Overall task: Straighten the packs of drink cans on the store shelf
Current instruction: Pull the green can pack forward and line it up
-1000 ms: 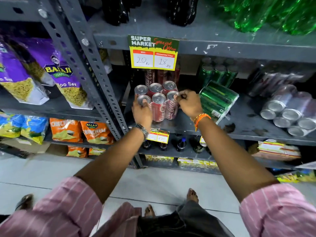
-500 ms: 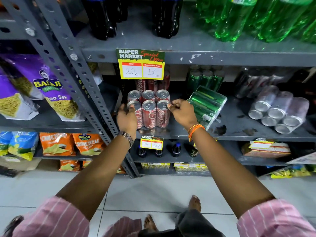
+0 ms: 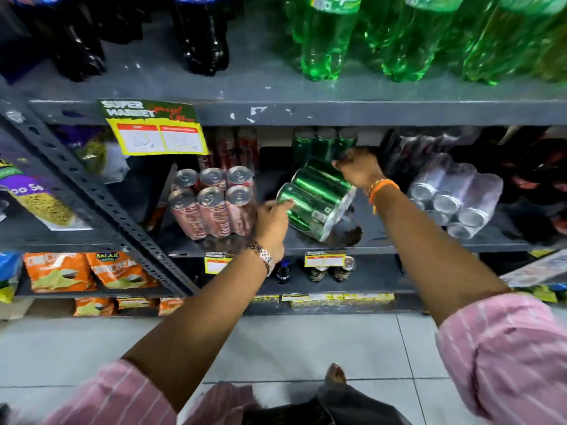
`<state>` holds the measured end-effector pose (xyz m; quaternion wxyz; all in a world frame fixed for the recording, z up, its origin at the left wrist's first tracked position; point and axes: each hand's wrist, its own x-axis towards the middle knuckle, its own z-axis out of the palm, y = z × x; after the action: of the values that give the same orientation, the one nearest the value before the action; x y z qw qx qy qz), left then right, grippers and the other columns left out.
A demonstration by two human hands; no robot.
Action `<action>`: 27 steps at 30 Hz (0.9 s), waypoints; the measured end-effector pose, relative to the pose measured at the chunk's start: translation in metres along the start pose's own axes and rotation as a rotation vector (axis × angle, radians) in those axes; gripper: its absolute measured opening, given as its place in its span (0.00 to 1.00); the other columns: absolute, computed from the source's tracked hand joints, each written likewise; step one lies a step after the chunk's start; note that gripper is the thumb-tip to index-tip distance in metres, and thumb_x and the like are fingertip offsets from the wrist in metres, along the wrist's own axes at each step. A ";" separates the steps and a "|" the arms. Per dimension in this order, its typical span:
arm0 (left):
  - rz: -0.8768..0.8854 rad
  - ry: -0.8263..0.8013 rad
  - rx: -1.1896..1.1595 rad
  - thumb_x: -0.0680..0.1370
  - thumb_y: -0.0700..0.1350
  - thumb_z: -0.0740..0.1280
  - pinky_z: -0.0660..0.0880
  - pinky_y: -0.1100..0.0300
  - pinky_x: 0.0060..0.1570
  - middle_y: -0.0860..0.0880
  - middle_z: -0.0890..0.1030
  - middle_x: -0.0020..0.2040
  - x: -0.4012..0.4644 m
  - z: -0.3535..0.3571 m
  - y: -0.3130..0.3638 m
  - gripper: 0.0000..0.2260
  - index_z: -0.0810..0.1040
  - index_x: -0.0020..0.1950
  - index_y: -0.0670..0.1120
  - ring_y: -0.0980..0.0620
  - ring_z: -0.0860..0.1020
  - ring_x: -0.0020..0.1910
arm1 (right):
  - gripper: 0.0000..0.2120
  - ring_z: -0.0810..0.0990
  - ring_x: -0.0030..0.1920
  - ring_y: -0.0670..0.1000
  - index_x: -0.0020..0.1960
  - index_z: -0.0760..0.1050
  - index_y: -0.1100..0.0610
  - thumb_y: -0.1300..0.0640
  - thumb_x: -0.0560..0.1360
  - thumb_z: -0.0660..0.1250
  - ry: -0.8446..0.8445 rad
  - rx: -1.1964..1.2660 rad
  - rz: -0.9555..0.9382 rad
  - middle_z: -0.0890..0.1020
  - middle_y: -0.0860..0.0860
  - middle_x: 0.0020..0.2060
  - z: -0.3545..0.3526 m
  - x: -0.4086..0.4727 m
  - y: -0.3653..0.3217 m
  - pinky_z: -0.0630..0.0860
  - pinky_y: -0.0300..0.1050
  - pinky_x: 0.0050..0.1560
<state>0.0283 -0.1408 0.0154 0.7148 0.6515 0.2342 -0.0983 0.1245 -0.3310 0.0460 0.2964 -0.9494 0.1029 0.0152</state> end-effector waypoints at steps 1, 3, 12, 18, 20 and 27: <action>-0.139 -0.021 -0.081 0.78 0.46 0.67 0.63 0.62 0.31 0.50 0.69 0.36 0.002 0.011 -0.001 0.07 0.76 0.55 0.45 0.54 0.67 0.32 | 0.20 0.79 0.62 0.64 0.58 0.80 0.65 0.48 0.81 0.61 -0.073 -0.057 -0.002 0.81 0.64 0.61 -0.002 0.006 0.002 0.74 0.49 0.56; -0.284 -0.047 -0.147 0.79 0.48 0.65 0.68 0.61 0.37 0.47 0.70 0.42 0.009 0.029 -0.004 0.13 0.75 0.61 0.45 0.51 0.69 0.38 | 0.26 0.76 0.67 0.64 0.66 0.75 0.65 0.44 0.80 0.62 -0.178 -0.097 0.012 0.78 0.65 0.67 0.000 0.017 0.010 0.73 0.49 0.61; -0.284 0.060 -0.189 0.77 0.50 0.70 0.76 0.52 0.62 0.45 0.78 0.67 0.038 0.064 -0.002 0.23 0.72 0.70 0.45 0.45 0.78 0.63 | 0.32 0.72 0.73 0.57 0.73 0.71 0.56 0.37 0.77 0.65 -0.495 0.034 -0.042 0.75 0.54 0.72 0.009 0.049 0.029 0.67 0.41 0.63; -0.058 0.024 -0.028 0.78 0.42 0.69 0.73 0.68 0.24 0.45 0.83 0.51 0.033 0.063 -0.008 0.16 0.76 0.66 0.40 0.54 0.80 0.35 | 0.30 0.76 0.70 0.54 0.71 0.74 0.56 0.43 0.74 0.72 -0.415 0.242 0.014 0.78 0.53 0.69 0.001 0.047 0.061 0.71 0.44 0.69; 0.037 0.023 0.051 0.78 0.41 0.69 0.71 0.71 0.22 0.49 0.83 0.45 0.036 0.067 -0.003 0.11 0.79 0.59 0.40 0.56 0.80 0.33 | 0.28 0.79 0.65 0.52 0.68 0.77 0.57 0.45 0.73 0.74 -0.353 0.359 0.020 0.81 0.52 0.64 -0.001 0.045 0.074 0.73 0.42 0.63; 0.307 0.065 0.325 0.75 0.40 0.72 0.79 0.48 0.61 0.41 0.81 0.62 0.042 0.082 0.006 0.19 0.74 0.64 0.40 0.44 0.81 0.59 | 0.26 0.86 0.54 0.54 0.57 0.82 0.60 0.43 0.67 0.76 -0.066 0.488 -0.045 0.87 0.56 0.52 -0.004 0.023 0.116 0.82 0.57 0.59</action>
<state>0.0843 -0.2130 0.0042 0.5992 0.7889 0.1364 -0.0040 0.1228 -0.4310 -0.0177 0.5206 -0.8506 0.0724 0.0142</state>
